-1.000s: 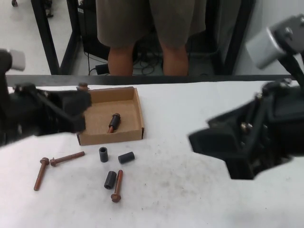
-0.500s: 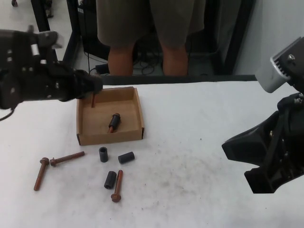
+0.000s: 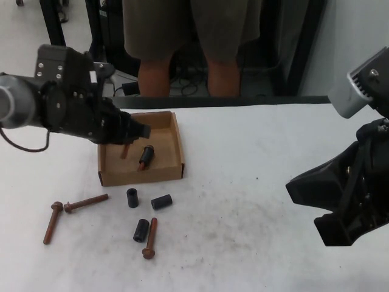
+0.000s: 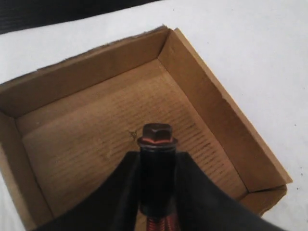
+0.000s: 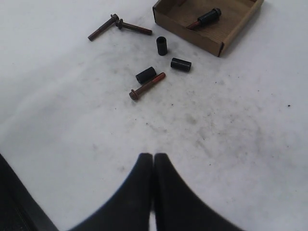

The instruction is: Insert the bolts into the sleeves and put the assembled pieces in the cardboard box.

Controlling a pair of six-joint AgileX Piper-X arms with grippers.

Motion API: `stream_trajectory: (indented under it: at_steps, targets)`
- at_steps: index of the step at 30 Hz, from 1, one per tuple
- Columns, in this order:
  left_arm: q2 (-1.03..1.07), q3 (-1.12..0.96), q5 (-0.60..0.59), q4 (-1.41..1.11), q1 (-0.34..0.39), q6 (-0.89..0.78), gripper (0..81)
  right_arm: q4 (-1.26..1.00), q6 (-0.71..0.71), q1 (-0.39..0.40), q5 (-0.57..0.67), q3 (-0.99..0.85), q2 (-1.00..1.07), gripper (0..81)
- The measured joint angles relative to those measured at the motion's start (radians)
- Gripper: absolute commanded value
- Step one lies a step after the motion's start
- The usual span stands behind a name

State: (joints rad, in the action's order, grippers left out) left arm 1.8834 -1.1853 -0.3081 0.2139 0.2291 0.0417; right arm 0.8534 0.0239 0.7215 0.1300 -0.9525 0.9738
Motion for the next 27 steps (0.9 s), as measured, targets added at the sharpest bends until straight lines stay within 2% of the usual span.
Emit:
stream_trajectory:
  at_steps: [3,12,16,20,21,27]
  targets:
    - [0.005,-0.001,0.01,0.019,0.011,0.002,34.2,0.0,0.0,0.0,0.0,0.0,0.0,0.3]
    - [-0.007,-0.003,0.026,0.078,0.022,0.002,33.7,0.0,0.0,0.0,0.0,0.0,0.0,0.3]
    - [-0.046,-0.003,0.03,0.12,0.022,0.002,24.4,0.0,0.0,0.0,0.0,0.0,0.0,0.3]
    - [-0.121,-0.003,0.029,0.18,0.022,0.002,2.9,0.0,0.0,0.0,0.0,0.0,0.0,0.3]
    - [-0.147,-0.003,0.029,0.203,0.022,0.002,0.7,0.0,0.0,0.0,0.0,0.0,0.0,0.3]
    - [-0.328,-0.003,0.029,0.342,0.022,0.002,0.8,0.0,0.0,0.0,0.0,0.0,0.0,0.3]
